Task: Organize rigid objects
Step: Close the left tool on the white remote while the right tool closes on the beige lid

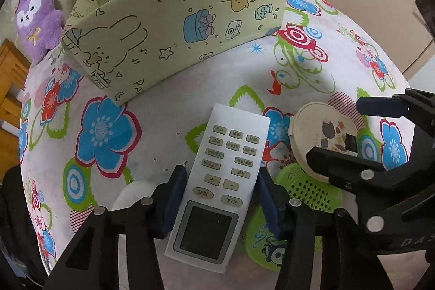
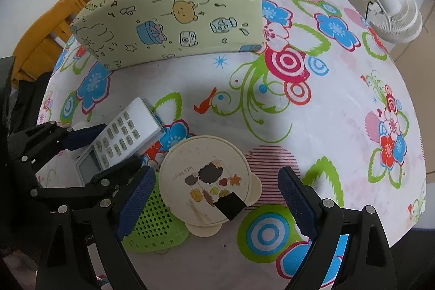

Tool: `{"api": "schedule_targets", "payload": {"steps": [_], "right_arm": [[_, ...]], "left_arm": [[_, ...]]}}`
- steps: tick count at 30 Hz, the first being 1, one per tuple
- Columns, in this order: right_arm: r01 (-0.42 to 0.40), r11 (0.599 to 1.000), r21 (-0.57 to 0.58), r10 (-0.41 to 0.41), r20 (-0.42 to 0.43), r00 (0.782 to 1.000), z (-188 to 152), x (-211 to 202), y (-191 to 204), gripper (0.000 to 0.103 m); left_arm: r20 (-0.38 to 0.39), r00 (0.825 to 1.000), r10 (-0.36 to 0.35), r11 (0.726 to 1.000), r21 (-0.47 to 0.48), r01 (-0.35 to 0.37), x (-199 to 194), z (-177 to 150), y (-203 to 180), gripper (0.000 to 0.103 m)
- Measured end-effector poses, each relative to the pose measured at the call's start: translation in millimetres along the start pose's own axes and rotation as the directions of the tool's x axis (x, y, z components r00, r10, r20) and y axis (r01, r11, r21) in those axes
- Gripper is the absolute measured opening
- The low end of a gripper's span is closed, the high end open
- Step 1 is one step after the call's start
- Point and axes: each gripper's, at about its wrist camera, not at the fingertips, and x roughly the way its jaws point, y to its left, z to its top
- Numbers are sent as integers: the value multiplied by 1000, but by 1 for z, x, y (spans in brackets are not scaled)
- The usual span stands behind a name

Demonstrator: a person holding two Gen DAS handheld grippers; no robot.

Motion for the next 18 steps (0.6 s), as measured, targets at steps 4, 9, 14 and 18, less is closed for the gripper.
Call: {"api": "schedule_targets", "payload": {"steps": [4,9,14,18], "right_arm": [[-11,1000,28,12,-20,1000,-1,6,-1,97],[-30,997,77,33,-44,998,-4,12,-7,97],[-25,997,75,27,-28,999,-4,12,-8,96],[3,998,67,-3,-10,1000,-2,12,-12,96]], "left_arm": [[9,1000,-4,1000,-10,4,-1,-4,-4,54],[14,1000,-2,1000,2,2,-3,-6,-2,54],[12,1000,3,1000,-2,-3,-3,-6,-2,54],[8,1000,-11,1000,-27,11,-2,-6,0,54]]}}
